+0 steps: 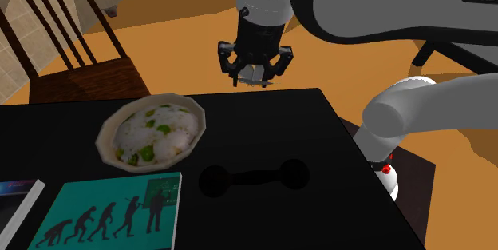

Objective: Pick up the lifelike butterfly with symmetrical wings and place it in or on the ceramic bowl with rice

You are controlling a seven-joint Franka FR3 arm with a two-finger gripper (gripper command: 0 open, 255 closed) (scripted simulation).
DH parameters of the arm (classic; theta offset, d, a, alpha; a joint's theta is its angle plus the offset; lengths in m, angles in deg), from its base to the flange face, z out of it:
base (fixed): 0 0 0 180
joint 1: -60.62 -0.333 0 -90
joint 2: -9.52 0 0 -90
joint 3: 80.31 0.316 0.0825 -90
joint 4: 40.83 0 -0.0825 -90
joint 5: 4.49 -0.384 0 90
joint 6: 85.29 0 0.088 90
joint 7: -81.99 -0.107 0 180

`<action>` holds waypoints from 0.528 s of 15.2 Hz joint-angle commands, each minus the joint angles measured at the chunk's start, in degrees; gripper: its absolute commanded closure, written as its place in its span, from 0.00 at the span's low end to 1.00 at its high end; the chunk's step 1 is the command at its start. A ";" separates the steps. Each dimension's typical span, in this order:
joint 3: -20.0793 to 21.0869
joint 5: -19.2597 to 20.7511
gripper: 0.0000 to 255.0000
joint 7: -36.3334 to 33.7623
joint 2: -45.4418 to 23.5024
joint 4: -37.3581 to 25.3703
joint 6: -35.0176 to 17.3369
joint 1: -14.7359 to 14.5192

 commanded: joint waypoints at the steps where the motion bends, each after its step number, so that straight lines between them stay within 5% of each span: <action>1: -0.57 0.55 1.00 0.09 -0.38 -1.58 1.28 0.32; 8: -2.18 2.27 1.00 0.14 -1.94 -7.44 5.77 1.42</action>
